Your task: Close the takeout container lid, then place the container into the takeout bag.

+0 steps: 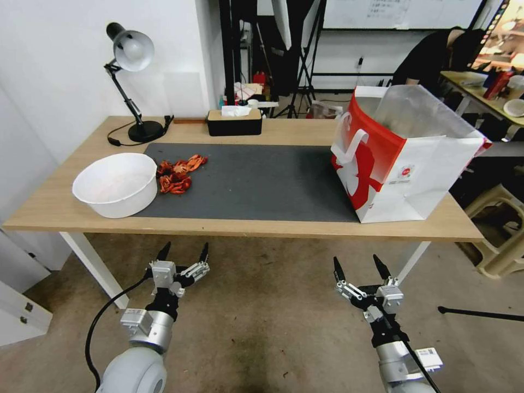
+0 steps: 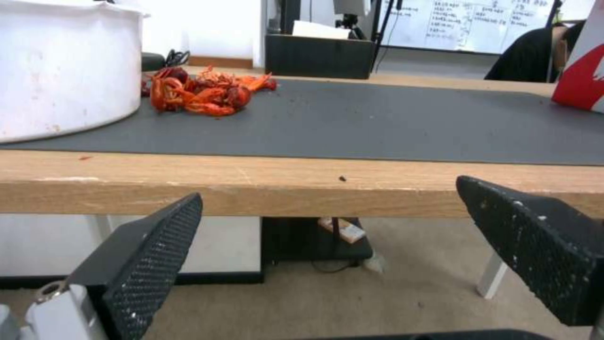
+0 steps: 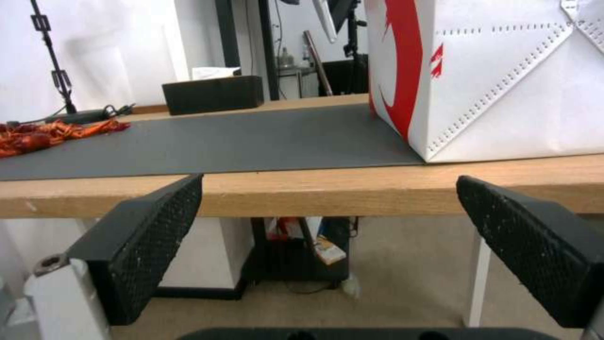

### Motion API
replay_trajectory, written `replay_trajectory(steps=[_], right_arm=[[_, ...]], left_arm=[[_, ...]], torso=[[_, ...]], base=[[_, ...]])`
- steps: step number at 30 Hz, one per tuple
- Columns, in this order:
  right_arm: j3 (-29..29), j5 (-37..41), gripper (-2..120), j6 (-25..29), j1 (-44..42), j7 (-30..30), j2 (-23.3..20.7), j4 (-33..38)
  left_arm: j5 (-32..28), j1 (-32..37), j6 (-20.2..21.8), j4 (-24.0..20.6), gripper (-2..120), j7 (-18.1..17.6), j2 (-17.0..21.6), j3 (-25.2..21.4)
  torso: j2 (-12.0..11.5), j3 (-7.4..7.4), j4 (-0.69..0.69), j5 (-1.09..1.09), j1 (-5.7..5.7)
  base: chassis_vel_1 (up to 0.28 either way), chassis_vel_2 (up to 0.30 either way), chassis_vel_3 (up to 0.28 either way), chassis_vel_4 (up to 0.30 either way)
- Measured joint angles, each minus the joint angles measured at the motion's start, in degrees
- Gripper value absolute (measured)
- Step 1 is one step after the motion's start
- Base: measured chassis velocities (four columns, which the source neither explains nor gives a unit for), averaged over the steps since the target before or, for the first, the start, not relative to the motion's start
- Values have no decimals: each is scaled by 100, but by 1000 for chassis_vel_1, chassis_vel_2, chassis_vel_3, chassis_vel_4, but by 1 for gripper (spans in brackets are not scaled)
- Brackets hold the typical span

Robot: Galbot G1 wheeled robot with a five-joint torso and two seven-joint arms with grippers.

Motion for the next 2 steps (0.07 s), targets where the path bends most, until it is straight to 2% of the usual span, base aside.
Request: replay_trajectory(steps=[2], right_arm=[[1, 3, 100, -4, 2, 1, -1, 2]], left_arm=[[0, 0, 1, 0, 100, 0, 0, 0]], torso=[[-1, 0, 0, 0, 0]], base=[[0, 0, 0, 0]])
